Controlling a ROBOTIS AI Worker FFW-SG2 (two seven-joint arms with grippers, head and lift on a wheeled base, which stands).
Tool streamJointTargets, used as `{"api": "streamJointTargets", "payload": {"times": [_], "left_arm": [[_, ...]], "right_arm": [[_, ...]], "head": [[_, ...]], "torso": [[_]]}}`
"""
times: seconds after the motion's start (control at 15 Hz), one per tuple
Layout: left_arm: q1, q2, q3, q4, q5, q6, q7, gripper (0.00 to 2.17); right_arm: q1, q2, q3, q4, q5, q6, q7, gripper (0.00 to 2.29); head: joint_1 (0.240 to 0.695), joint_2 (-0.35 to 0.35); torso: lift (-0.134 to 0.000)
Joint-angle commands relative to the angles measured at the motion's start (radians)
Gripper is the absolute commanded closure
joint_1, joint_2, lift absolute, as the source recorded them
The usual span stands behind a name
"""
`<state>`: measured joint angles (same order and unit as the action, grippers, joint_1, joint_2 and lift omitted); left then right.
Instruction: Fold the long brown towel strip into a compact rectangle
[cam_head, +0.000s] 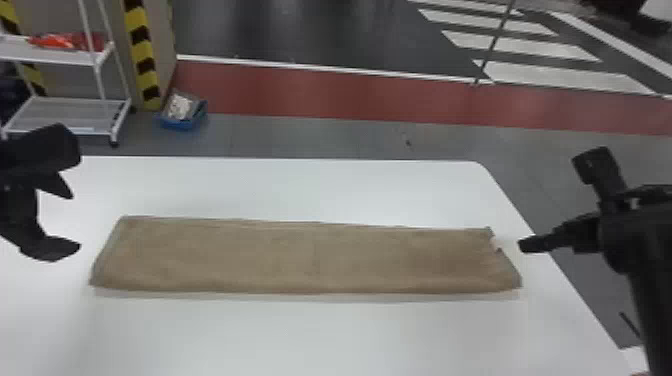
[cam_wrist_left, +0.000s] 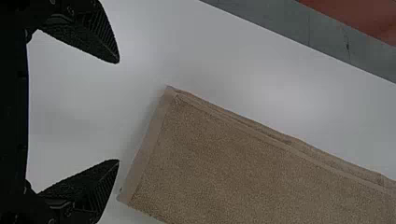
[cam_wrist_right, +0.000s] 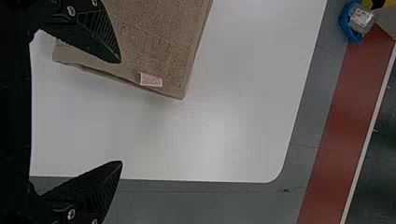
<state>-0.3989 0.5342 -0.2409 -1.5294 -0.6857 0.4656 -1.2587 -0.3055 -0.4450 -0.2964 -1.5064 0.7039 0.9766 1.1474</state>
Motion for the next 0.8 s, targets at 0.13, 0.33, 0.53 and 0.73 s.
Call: {"api": "streamJointTargets", "payload": {"times": [0.13,0.33,0.53,0.73], "left_arm": [[0.002,0.003,0.002,0.0,0.0,0.0,0.002,0.14],[0.002,0.004,0.003,0.0,0.0,0.0,0.002,0.14],[0.003,0.007,0.003,-0.002,0.0,0.0,-0.002,0.14],[0.003,0.009,0.011,-0.003,0.008,0.0,0.002,0.14]], "right_arm": [[0.003,0.0,-0.003,-0.002,-0.001,-0.008,0.0,0.12],[0.005,0.0,-0.003,-0.002,0.0,-0.008,0.0,0.11],[0.006,0.0,-0.003,-0.006,-0.001,-0.005,0.0,0.11],[0.013,0.0,-0.006,-0.012,-0.001,0.001,0.002,0.11]], "head": [[0.695,-0.216],[0.695,-0.215],[0.695,-0.214],[0.695,-0.213]], "torso": [[-0.124],[-0.124],[-0.124],[-0.124]]}}
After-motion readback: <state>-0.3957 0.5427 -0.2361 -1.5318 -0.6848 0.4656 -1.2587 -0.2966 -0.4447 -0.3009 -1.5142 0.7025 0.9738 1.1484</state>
